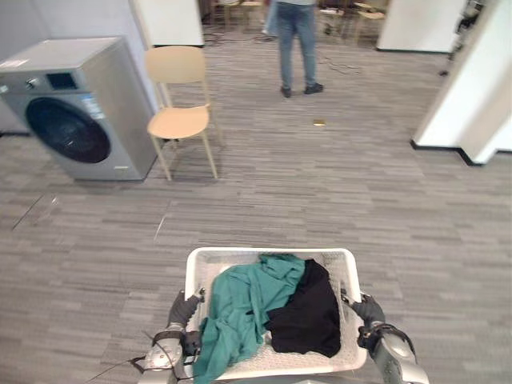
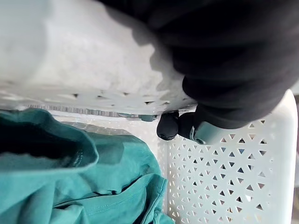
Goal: Pick up the laundry basket with both hands and put the clothes into the washing machine.
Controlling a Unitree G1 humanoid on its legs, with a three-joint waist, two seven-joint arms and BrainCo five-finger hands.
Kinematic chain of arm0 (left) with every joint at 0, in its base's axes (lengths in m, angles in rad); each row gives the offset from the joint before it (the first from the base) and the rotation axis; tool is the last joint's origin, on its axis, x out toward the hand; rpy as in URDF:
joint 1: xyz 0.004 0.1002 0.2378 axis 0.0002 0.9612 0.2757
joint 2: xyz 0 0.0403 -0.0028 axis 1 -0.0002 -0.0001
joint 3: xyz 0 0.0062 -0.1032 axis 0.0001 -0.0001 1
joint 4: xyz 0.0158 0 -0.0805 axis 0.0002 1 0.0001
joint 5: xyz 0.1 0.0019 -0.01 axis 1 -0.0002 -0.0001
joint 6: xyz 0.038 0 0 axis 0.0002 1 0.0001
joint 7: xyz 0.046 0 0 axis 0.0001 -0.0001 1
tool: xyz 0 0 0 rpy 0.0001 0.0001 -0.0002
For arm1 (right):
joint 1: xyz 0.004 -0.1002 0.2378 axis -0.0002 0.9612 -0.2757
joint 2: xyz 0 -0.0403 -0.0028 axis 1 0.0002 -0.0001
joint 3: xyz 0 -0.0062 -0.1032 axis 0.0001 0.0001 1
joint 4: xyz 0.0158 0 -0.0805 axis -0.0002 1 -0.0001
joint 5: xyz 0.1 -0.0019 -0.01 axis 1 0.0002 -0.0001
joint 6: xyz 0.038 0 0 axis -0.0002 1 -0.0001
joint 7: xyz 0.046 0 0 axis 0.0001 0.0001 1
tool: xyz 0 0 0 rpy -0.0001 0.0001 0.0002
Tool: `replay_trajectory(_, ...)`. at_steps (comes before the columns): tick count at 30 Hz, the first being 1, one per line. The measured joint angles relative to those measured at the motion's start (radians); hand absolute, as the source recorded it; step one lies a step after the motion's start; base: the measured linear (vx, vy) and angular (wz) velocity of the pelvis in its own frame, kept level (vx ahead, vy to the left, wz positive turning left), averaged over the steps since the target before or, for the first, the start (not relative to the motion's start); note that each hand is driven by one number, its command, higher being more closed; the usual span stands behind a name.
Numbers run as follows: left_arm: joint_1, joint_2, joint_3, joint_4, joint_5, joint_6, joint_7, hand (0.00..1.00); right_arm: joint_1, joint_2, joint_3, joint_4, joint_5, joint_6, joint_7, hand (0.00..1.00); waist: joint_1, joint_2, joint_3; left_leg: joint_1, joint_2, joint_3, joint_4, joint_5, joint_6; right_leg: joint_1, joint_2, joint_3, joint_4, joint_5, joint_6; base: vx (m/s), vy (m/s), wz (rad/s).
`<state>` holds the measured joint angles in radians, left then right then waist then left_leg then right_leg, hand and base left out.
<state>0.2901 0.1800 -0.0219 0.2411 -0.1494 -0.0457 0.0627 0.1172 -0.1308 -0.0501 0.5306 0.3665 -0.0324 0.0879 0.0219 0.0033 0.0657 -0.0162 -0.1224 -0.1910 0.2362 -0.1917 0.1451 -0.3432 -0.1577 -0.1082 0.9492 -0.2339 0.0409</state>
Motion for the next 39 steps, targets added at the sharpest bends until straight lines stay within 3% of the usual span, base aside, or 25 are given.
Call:
replay_trajectory(3,-0.002,0.004,0.009,-0.048,0.0,-0.001,0.001,1.0,-0.017,0.001,0.0,-0.033,0.007,-0.001,-0.006,1.0,-0.001,-0.004,0.01,0.058,-0.001,-0.069,-0.029,-0.026,0.002,-0.059,0.027,-0.113,-0.333,0.01,0.022,0.32,-0.028,0.78)
replay_trajectory(4,-0.002,0.004,0.014,-0.051,-0.001,-0.003,0.001,1.0,-0.02,0.003,0.001,-0.039,0.008,-0.001,-0.006,1.0,0.0,-0.006,0.01,0.068,-0.001,-0.078,-0.031,-0.038,-0.002,-0.062,0.039,-0.113,-0.424,0.038,0.021,0.49,-0.109,0.73)
replay_trajectory(5,-0.003,0.005,0.025,-0.053,-0.007,-0.005,0.001,1.0,-0.026,0.004,0.012,-0.044,0.01,-0.002,-0.014,1.0,-0.007,-0.02,0.004,0.093,-0.007,-0.115,-0.015,-0.09,0.0,-0.06,0.071,-0.067,-0.644,0.129,0.016,0.45,-0.126,0.54)
replay_trajectory(6,-0.003,0.005,0.025,-0.053,-0.007,-0.005,0.001,1.0,-0.026,0.004,0.014,-0.044,0.01,-0.001,-0.016,1.0,-0.008,-0.027,0.0,0.097,-0.007,-0.122,-0.008,-0.1,-0.004,-0.061,0.074,-0.058,-0.659,0.141,0.011,0.61,-0.187,0.76)
replay_trajectory(8,0.004,-0.013,0.023,-0.052,-0.007,0.001,0.001,1.0,-0.013,0.003,0.014,-0.045,0.01,0.0,-0.021,1.0,-0.016,0.001,-0.016,0.129,0.033,-0.173,0.044,-0.174,-0.025,-0.037,0.124,-0.059,-0.651,0.26,-0.057,0.52,-0.144,0.55)
replay_trajectory(9,0.016,-0.031,0.025,-0.052,-0.007,0.003,0.001,1.0,-0.009,-0.003,0.013,-0.045,0.01,0.005,-0.023,1.0,-0.009,0.034,-0.024,0.125,0.065,-0.163,0.132,-0.183,-0.06,-0.006,0.16,-0.083,-0.647,0.252,-0.102,0.72,-0.158,0.32)
replay_trajectory(10,0.026,-0.04,0.033,-0.055,-0.007,0.003,0.001,1.0,-0.014,-0.014,0.021,-0.048,0.01,0.015,-0.017,1.0,-0.007,0.042,-0.02,0.069,0.063,-0.141,0.301,-0.149,-0.18,0.033,0.178,-0.098,-0.649,0.222,-0.124,0.86,-0.188,0.23)
replay_trajectory(11,0.027,-0.045,0.034,-0.055,-0.007,0.003,0.001,1.0,-0.011,-0.02,0.022,-0.053,0.01,0.019,-0.017,1.0,-0.006,0.046,-0.017,0.035,0.056,-0.127,0.411,-0.107,-0.264,0.067,0.186,-0.104,-0.661,0.211,-0.133,0.81,-0.132,0.24)
replay_trajectory(12,0.045,-0.065,0.034,-0.072,-0.007,0.004,0.0,1.0,0.001,-0.035,0.025,-0.088,0.01,0.023,-0.018,1.0,-0.002,0.067,-0.002,-0.074,0.073,-0.067,0.722,0.062,-0.413,0.188,0.215,-0.099,-0.728,0.196,-0.146,0.65,-0.075,0.17)
replay_trajectory(15,0.075,-0.066,0.039,-0.117,-0.007,-0.002,-0.003,1.0,0.006,-0.035,0.028,-0.097,0.01,0.013,-0.013,1.0,0.013,0.066,0.02,-0.218,0.151,0.09,1.063,0.04,-0.347,0.379,0.247,-0.069,-0.816,0.154,-0.159,0.56,-0.032,-0.12)
replay_trajectory(16,0.071,-0.07,0.044,-0.119,-0.007,-0.002,-0.005,1.0,-0.001,-0.036,0.028,-0.098,0.01,0.01,-0.013,1.0,0.033,0.065,0.02,-0.304,0.182,0.143,1.085,-0.007,-0.268,0.431,0.246,-0.048,-0.849,0.144,-0.159,0.46,0.024,-0.44)
replay_trajectory(18,0.06,-0.08,0.065,-0.117,-0.007,-0.003,-0.015,1.0,-0.026,-0.037,0.029,-0.087,0.01,0.009,-0.009,1.0,0.054,0.055,0.022,-0.421,0.205,0.183,0.905,-0.048,-0.21,0.469,0.229,-0.018,-0.893,0.12,-0.144,0.43,0.08,-0.52)
replay_trajectory(20,0.044,-0.079,0.074,-0.109,-0.007,-0.002,-0.016,1.0,-0.073,-0.034,0.03,-0.059,0.01,0.015,-0.012,1.0,0.079,0.051,0.055,-0.473,0.204,0.196,0.484,-0.033,-0.204,0.522,0.185,0.015,-0.919,0.074,-0.107,0.43,0.201,-0.41)
replay_trajectory(22,0.049,-0.085,0.075,-0.11,-0.007,-0.001,-0.016,1.0,-0.072,-0.039,0.034,-0.051,0.01,0.013,-0.009,1.0,0.088,0.062,0.046,-0.448,0.21,0.203,0.15,0.029,-0.265,0.554,0.169,0.028,-0.944,0.044,-0.09,0.47,0.273,-0.24)
replay_trajectory(23,0.046,-0.089,0.075,-0.098,-0.007,-0.001,-0.016,1.0,-0.08,-0.044,0.037,-0.026,0.011,0.003,-0.007,1.0,0.096,0.081,0.041,-0.445,0.227,0.208,0.089,0.096,-0.265,0.6,0.167,0.047,-0.958,0.004,-0.053,0.62,0.396,-0.31)
replay_trajectory(24,0.041,-0.086,0.087,-0.083,-0.007,0.001,-0.016,1.0,-0.088,-0.036,0.038,-0.005,0.011,0.009,-0.01,1.0,0.104,0.06,0.029,-0.426,0.2,0.247,0.126,0.187,-0.204,0.627,0.119,0.052,-0.922,-0.04,-0.027,0.54,0.358,-0.32)
replay_trajectory(26,0.058,-0.088,0.104,-0.086,-0.007,0.0,-0.016,1.0,-0.086,-0.022,0.053,-0.006,0.007,0.008,-0.009,1.0,0.098,0.011,0.003,-0.412,0.155,0.292,0.2,0.182,-0.099,0.597,0.048,0.065,-0.752,-0.063,0.009,0.68,0.331,-0.07)
replay_trajectory(27,0.062,-0.089,0.104,-0.089,-0.007,0.0,-0.016,1.0,-0.083,-0.023,0.053,-0.006,0.007,0.008,-0.008,1.0,0.099,0.0,-0.004,-0.399,0.138,0.299,0.209,0.158,-0.087,0.566,0.032,0.072,-0.664,-0.06,0.015,0.75,0.377,0.14)
replay_trajectory(28,0.063,-0.088,0.103,-0.1,-0.007,0.0,-0.016,1.0,-0.081,-0.02,0.049,-0.007,0.006,0.008,-0.001,1.0,0.094,-0.018,-0.002,-0.359,0.097,0.297,0.213,0.111,-0.066,0.466,-0.003,0.094,-0.414,-0.014,0.092,0.45,0.269,0.24)
replay_trajectory(29,0.063,-0.086,0.102,-0.101,-0.007,0.0,-0.016,1.0,-0.08,-0.016,0.046,-0.007,0.006,0.008,0.002,1.0,0.085,-0.026,0.002,-0.333,0.075,0.288,0.205,0.093,-0.058,0.415,-0.019,0.109,-0.271,0.045,0.133,0.65,0.351,0.88)
replay_trajectory(30,0.063,-0.072,0.101,-0.102,-0.006,0.004,-0.016,1.0,-0.069,0.001,0.04,-0.008,-0.005,0.008,0.004,1.0,0.042,-0.04,0.01,-0.255,0.02,0.255,0.193,0.06,-0.034,0.31,-0.028,0.14,0.037,0.156,0.149,0.42,0.193,0.96)
replay_trajectory(32,0.07,-0.066,0.095,-0.114,-0.003,0.016,-0.016,1.0,-0.03,0.007,0.035,-0.039,-0.006,0.009,0.004,1.0,0.036,-0.018,0.023,-0.132,-0.002,0.222,0.167,0.025,-0.017,0.204,-0.001,0.159,0.229,0.134,0.125,0.51,0.198,0.74)
replay_trajectory(33,0.078,-0.058,0.09,-0.139,-0.002,0.016,-0.016,1.0,-0.004,0.012,0.03,-0.082,-0.006,0.009,0.004,1.0,0.04,0.001,0.028,-0.064,-0.001,0.207,0.137,0.016,-0.017,0.133,0.016,0.137,0.235,0.102,0.078,0.58,0.207,0.41)
replay_trajectory(35,0.079,-0.042,0.09,-0.195,-0.002,0.016,-0.016,1.0,0.018,0.036,0.009,-0.144,-0.006,0.007,0.004,1.0,0.037,0.009,0.035,0.015,-0.001,0.164,0.085,0.004,-0.018,0.034,0.036,0.085,0.142,0.042,0.058,0.48,0.119,0.58)
replay_trajectory(39,0.067,-0.027,0.088,-0.233,-0.002,0.014,-0.016,1.0,0.04,0.057,-0.007,-0.208,-0.006,0.003,0.003,1.0,0.021,-0.005,0.033,0.129,0.0,0.13,0.033,-0.067,-0.019,-0.008,0.063,-0.007,-0.38,0.056,0.052,0.38,0.005,0.48)
